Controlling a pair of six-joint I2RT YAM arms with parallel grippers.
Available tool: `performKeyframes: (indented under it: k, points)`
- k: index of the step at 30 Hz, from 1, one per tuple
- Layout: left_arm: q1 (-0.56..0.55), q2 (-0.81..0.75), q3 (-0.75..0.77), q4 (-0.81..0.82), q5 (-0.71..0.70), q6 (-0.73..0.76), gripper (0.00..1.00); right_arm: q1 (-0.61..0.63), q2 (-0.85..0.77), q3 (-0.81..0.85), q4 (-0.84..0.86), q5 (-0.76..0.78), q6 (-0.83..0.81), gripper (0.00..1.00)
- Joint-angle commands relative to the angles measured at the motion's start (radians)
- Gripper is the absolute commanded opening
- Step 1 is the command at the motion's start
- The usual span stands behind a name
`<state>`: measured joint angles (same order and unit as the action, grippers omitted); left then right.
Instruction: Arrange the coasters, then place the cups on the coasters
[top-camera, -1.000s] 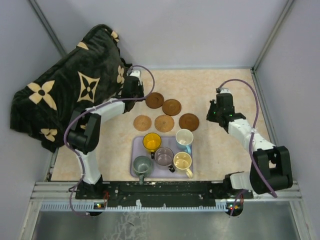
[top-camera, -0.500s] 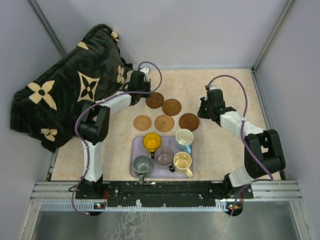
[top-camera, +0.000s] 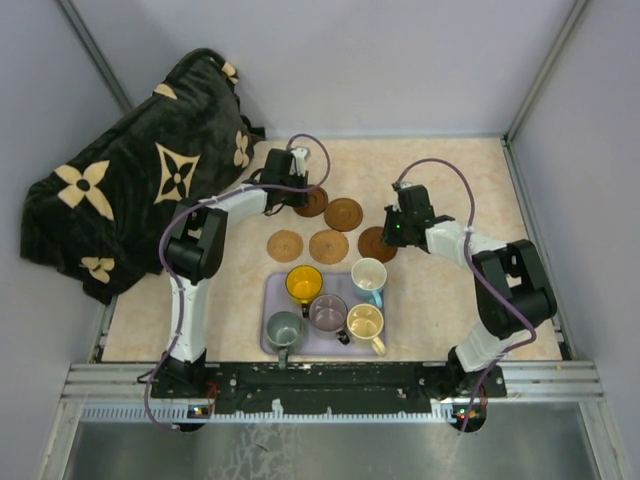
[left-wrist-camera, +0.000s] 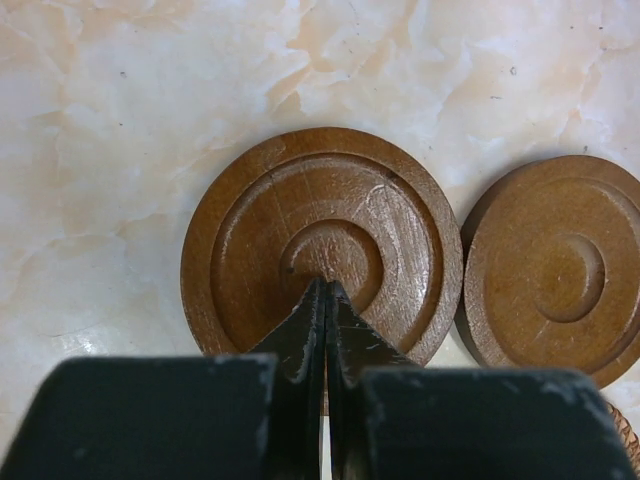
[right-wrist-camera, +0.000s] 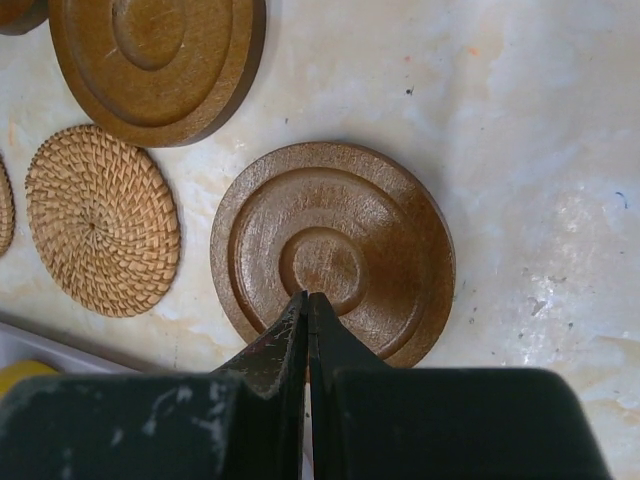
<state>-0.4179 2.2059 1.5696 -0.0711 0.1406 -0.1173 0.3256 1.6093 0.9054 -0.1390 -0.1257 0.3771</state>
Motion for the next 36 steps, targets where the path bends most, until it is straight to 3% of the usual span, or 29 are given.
performKeyframes:
  k: [1, 7, 17, 28, 36]
  points:
    - [0.0, 0.017, 0.028, -0.026, 0.049, 0.033, 0.0, 0.011, 0.019, 0.017, 0.06, -0.03, 0.023, 0.0]
    - [-0.002, 0.06, 0.065, -0.082, 0.01, 0.038, 0.0, 0.012, 0.035, 0.014, 0.061, -0.019, 0.037, 0.0]
    - [0.037, 0.091, 0.068, -0.196, -0.184, -0.004, 0.0, 0.01, 0.145, 0.07, -0.043, 0.119, 0.061, 0.0]
    - [0.196, -0.011, -0.109, -0.217, -0.148, -0.108, 0.0, -0.122, 0.174, 0.131, -0.105, 0.188, 0.087, 0.0]
    - [0.222, -0.083, -0.197, -0.259, -0.142, -0.126, 0.0, -0.223, 0.218, 0.229, -0.118, 0.198, 0.052, 0.0]
